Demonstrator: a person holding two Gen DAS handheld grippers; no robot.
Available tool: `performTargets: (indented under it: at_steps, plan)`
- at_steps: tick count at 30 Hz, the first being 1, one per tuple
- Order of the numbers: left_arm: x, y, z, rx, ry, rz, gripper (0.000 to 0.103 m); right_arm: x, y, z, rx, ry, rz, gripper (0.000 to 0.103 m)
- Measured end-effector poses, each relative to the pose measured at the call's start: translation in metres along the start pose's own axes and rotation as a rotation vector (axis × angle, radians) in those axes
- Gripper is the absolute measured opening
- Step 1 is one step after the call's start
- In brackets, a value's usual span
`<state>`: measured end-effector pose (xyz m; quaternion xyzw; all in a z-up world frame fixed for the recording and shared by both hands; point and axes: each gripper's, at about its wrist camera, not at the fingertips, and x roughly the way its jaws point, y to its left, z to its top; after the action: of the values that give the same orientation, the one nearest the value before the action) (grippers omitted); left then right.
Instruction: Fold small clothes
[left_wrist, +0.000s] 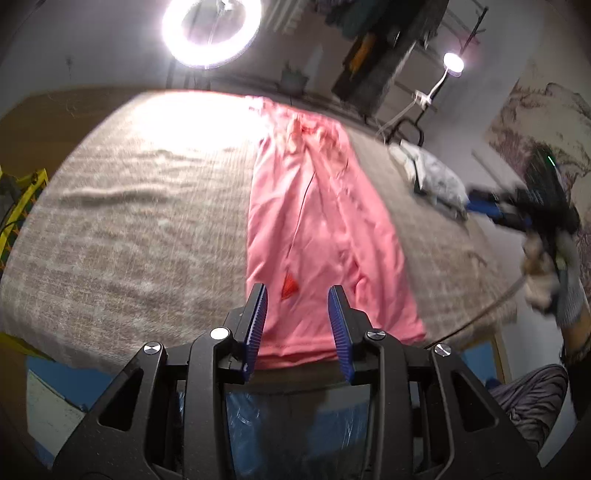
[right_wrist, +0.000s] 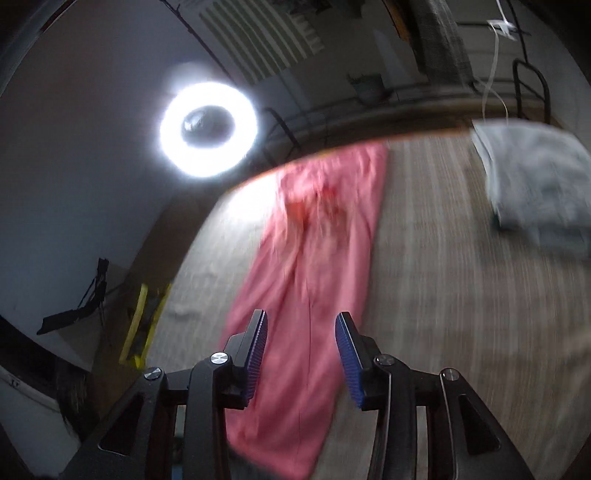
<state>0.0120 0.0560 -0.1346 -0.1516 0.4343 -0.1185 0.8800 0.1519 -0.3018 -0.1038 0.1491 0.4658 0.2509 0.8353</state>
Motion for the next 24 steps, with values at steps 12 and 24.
performTargets:
  at_steps: [12, 24]
  plan:
    - [0.056, 0.043, -0.028, -0.167, 0.236, -0.027, 0.034, 0.048, -0.026, -0.129, 0.08, 0.239, 0.033, 0.041]
    - [0.08, 0.038, -0.031, -0.193, 0.285, -0.122, 0.006, 0.081, -0.024, -0.151, 0.116, 0.287, 0.183, 0.034]
